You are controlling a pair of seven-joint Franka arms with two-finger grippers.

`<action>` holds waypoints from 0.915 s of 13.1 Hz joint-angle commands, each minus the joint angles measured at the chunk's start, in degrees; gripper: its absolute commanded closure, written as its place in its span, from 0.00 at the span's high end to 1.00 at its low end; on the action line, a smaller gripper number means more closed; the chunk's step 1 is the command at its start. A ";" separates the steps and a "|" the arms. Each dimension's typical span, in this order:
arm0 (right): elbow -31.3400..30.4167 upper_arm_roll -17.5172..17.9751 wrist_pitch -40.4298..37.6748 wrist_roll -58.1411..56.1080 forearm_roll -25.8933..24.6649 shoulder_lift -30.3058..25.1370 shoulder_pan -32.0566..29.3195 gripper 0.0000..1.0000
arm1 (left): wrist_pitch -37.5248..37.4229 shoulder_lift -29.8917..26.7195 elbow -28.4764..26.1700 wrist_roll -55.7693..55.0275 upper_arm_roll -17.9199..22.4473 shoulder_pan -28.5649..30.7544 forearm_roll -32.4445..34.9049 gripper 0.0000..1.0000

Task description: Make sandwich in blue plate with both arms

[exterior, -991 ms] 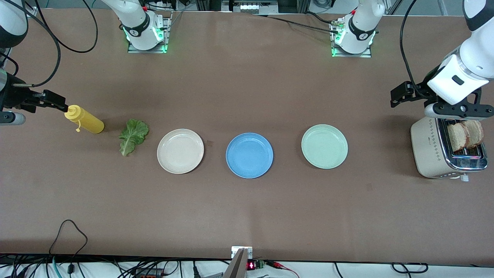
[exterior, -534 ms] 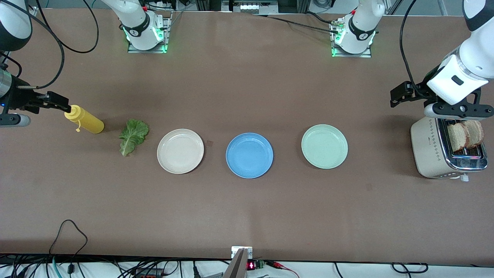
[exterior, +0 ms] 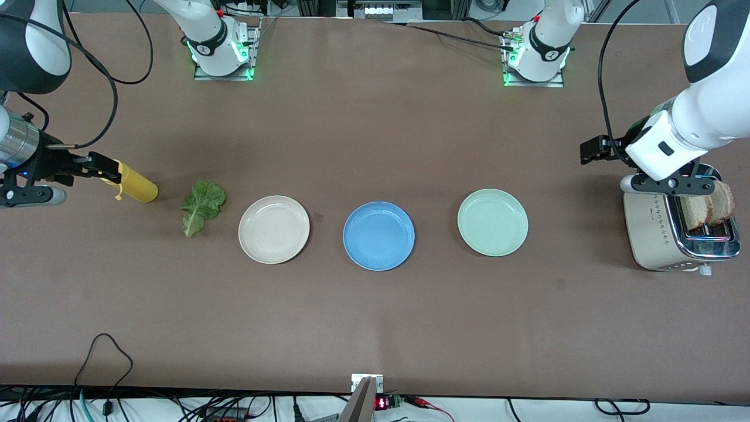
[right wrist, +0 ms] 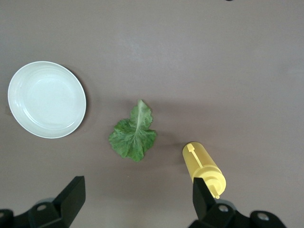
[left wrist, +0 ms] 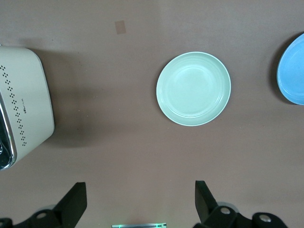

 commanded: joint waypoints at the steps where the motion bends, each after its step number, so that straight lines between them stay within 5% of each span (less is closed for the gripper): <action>1: -0.26 -0.08 -2.01 -0.02 -0.52 -1.06 0.16 1.00 | -0.62 0.60 0.36 0.85 0.25 0.50 -0.60 1.00; 5: -0.09 -0.08 -0.80 -0.02 -0.35 -0.53 -0.02 1.00 | -0.71 2.35 0.27 1.11 0.52 0.94 8.60 1.00; 12: -0.26 -0.17 -0.97 0.07 -0.35 -0.62 -0.11 1.00 | -0.53 4.46 4.03 1.20 -0.01 0.50 8.81 1.00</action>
